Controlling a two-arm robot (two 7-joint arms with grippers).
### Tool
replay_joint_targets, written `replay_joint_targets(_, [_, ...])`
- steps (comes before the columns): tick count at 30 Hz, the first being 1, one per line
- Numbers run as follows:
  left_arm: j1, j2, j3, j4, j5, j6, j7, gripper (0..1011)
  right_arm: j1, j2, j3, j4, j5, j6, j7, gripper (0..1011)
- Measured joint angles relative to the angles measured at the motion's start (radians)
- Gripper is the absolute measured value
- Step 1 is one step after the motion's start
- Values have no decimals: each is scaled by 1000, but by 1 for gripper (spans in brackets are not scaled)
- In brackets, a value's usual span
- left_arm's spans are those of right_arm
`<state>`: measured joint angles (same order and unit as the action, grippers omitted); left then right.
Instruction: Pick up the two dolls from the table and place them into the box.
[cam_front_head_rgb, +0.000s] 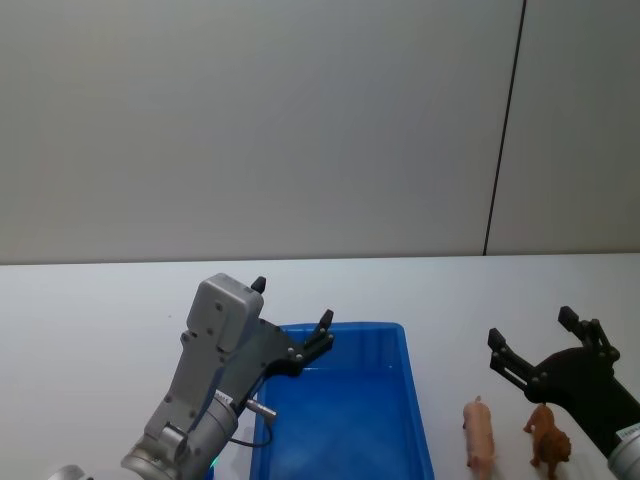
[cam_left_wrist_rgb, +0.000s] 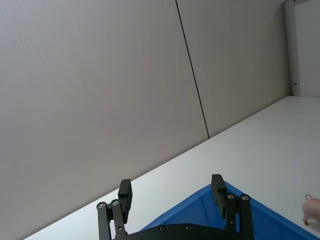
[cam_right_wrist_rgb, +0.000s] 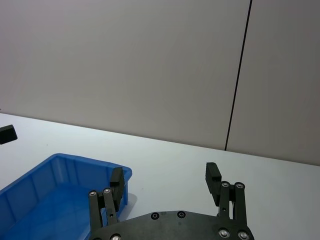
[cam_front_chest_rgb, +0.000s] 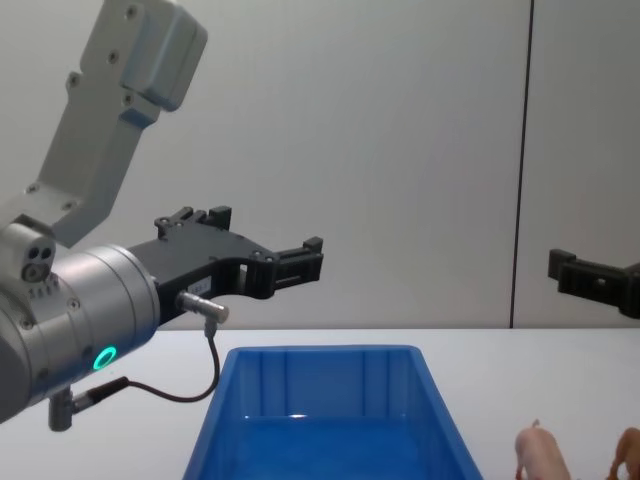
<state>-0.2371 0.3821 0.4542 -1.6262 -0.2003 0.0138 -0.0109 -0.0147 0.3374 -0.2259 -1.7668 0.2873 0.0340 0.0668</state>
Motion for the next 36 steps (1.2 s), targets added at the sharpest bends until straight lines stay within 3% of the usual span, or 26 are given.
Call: replay_joint_targets(36, [0, 0, 0, 0, 0, 0, 0, 1001, 0, 0, 0, 0, 0, 0, 0, 1001])
